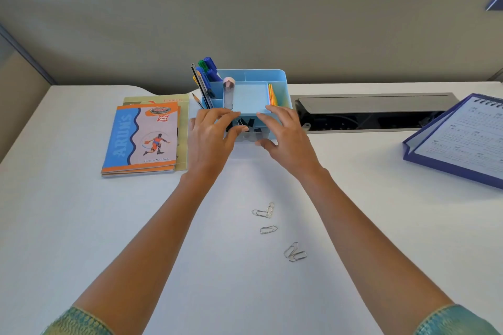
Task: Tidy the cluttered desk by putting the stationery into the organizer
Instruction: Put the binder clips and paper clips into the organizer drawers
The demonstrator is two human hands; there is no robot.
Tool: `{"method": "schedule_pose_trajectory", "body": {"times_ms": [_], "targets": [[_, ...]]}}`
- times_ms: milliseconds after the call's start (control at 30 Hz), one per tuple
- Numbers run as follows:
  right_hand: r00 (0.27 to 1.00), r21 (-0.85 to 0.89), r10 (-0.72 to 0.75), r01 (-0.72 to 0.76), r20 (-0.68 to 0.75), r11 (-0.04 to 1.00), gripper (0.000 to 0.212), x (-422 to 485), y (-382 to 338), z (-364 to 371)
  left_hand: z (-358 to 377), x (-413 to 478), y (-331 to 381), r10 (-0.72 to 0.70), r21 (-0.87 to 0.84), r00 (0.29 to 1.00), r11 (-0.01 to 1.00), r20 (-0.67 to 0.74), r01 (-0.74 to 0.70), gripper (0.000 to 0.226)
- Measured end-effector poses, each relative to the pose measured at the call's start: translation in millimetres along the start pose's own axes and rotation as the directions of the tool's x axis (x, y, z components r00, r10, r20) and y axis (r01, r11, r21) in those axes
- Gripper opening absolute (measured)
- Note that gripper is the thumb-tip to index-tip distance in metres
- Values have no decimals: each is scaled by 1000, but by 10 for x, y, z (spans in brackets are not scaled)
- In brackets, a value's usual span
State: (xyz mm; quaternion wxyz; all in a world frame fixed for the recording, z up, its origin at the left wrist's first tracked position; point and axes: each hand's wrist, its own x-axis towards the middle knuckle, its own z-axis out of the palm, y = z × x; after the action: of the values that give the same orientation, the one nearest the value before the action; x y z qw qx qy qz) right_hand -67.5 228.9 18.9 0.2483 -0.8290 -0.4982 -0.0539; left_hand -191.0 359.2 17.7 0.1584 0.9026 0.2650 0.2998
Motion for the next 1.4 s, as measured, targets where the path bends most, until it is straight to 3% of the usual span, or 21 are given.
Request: {"method": "schedule_pose_trajectory", "body": {"times_ms": [133, 400, 600, 867, 933, 1000, 1033, 1067, 1100, 1133, 1167, 1200, 1233, 1267, 1400], "targets": [[998, -54, -66, 67, 17, 996, 51, 33, 81, -24, 0, -67, -108, -38, 56, 998, 998, 57, 35, 51], [990, -89, -105, 97, -90, 991, 47, 81, 102, 31, 86, -21, -148, -37, 93, 999, 995, -15, 38, 32], [976, -65, 11, -26, -218, 998, 36, 148, 20, 142, 134, 46, -119, -71, 162, 994, 983, -88, 84, 19], [959, -42, 105, -120, -262, 992, 32, 207, -44, 213, 201, 75, -81, -169, 207, 979, 960, -115, 190, 13], [943, 9, 110, -113, -315, 994, 32, 128, -47, 213, 207, 80, -68, -176, 211, 978, 957, -115, 198, 13], [894, 184, 190, -124, -406, 975, 26, -15, -125, 235, 216, 81, -68, -179, 208, 977, 957, -119, 201, 14], [848, 346, 314, -168, -427, 923, 21, -103, -207, 267, 217, 80, -70, -181, 206, 976, 957, -119, 203, 14], [774, 557, 503, -239, -385, 795, 17, -181, -292, 307, 215, 81, -76, -182, 206, 976, 957, -117, 204, 14], [661, 788, 716, -309, -223, 532, 16, -219, -363, 336, 219, 84, -76, -182, 205, 976, 957, -120, 204, 13], [533, 932, 844, -335, 65, 140, 18, -222, -423, 368, 219, 82, -74, -179, 205, 976, 958, -126, 202, 12], [437, 918, 823, -320, 364, -236, 25, -204, -470, 399, 216, 80, -75, -171, 205, 976, 959, -136, 196, 10], [402, 834, 731, -292, 551, -468, 35, -174, -499, 421, 217, 77, -81, -159, 201, 976, 962, -147, 187, 10], [399, 775, 666, -281, 631, -566, 44, -134, -513, 449, 220, 71, -89, -146, 195, 977, 965, -154, 175, 9], [402, 751, 637, -278, 658, -599, 51, -77, -533, 465, 223, 65, -97, -138, 188, 978, 968, -155, 166, 9], [366, 734, 641, -246, 675, -632, 49, 149, -635, 453, 247, 38, -130, -151, 188, 980, 967, -128, 173, 13]]}}
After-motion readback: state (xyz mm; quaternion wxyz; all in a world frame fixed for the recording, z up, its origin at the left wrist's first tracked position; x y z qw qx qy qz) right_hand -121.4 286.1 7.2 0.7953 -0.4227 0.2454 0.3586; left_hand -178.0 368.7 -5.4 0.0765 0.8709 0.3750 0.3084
